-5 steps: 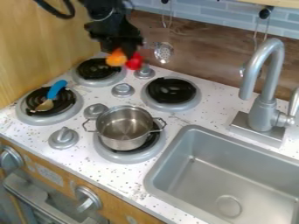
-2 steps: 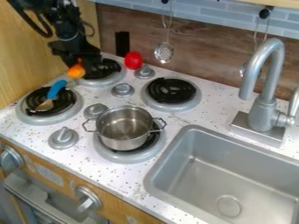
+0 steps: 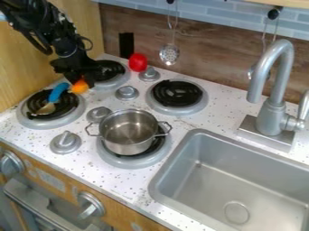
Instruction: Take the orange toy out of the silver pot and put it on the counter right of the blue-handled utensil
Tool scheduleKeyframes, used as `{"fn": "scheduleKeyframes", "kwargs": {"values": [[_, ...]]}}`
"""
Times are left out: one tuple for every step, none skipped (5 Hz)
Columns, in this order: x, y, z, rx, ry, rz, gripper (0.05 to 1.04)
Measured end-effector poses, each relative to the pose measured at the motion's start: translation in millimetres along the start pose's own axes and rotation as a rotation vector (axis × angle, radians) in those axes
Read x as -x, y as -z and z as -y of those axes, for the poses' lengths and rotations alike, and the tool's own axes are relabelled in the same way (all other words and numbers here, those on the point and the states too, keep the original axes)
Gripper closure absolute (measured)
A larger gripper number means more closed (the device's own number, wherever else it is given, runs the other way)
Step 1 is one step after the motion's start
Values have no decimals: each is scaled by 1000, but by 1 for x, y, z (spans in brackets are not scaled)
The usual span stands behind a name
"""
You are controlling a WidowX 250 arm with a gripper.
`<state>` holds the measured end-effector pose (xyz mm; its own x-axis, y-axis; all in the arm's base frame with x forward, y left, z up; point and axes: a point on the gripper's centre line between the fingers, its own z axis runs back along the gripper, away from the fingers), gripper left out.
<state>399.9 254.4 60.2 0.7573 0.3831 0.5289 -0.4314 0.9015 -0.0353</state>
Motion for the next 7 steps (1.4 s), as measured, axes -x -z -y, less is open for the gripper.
{"fn": "scheduleKeyframes", "kwargs": {"values": [[10, 15, 7, -2, 25, -37, 589], [9, 16, 21, 17, 65, -37, 589], [11, 22, 37, 53, 98, -47, 589], [11, 22, 48, 92, 119, -45, 589], [13, 22, 56, 120, 137, -54, 543], [16, 21, 57, 129, 137, -76, 233], [16, 21, 60, 134, 138, -77, 78]]}}
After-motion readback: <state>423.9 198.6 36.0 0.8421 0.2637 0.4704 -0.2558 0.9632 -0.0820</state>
